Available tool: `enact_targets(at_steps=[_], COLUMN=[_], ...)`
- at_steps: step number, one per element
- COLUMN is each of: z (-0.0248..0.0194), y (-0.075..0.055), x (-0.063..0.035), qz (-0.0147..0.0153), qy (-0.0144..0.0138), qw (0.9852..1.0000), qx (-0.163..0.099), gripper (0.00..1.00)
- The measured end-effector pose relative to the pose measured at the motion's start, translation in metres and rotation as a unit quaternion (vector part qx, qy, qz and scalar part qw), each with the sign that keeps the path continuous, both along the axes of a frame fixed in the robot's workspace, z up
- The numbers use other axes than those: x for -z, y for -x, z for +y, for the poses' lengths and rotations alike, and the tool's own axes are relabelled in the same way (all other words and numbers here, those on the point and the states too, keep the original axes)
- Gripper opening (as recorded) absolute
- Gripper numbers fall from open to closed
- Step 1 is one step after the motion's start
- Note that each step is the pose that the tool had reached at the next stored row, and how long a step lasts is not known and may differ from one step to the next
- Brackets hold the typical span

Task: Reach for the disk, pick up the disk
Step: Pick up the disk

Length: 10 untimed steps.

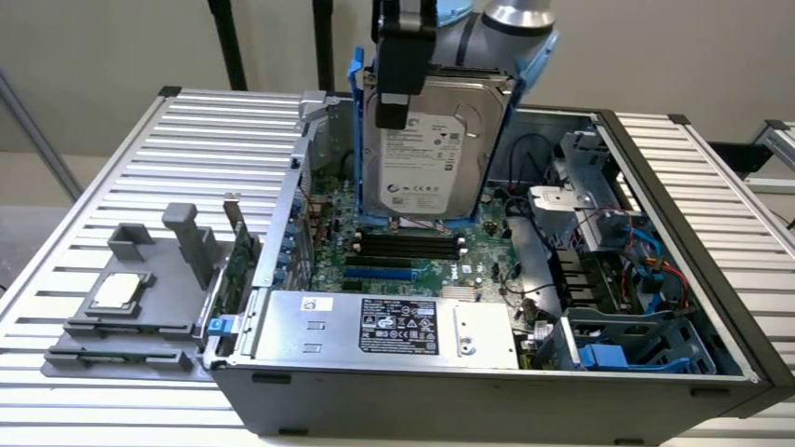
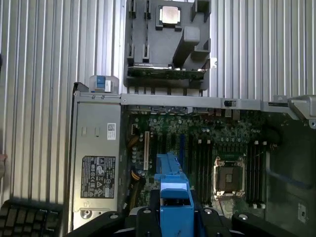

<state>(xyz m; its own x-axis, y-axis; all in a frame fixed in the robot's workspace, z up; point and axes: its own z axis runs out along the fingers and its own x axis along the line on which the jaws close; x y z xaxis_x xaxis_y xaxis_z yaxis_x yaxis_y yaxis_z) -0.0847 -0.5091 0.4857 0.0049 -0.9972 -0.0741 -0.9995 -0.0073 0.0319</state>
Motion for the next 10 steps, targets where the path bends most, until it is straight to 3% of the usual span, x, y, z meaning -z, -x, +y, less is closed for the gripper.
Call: enact_targets(at_steps=[10], z=[-0.0179], y=[-0.046], x=[0.0000], qz=[0.0006], qy=[0.0000], qw=[1.0000], qx=[0.000], gripper=[0.33])
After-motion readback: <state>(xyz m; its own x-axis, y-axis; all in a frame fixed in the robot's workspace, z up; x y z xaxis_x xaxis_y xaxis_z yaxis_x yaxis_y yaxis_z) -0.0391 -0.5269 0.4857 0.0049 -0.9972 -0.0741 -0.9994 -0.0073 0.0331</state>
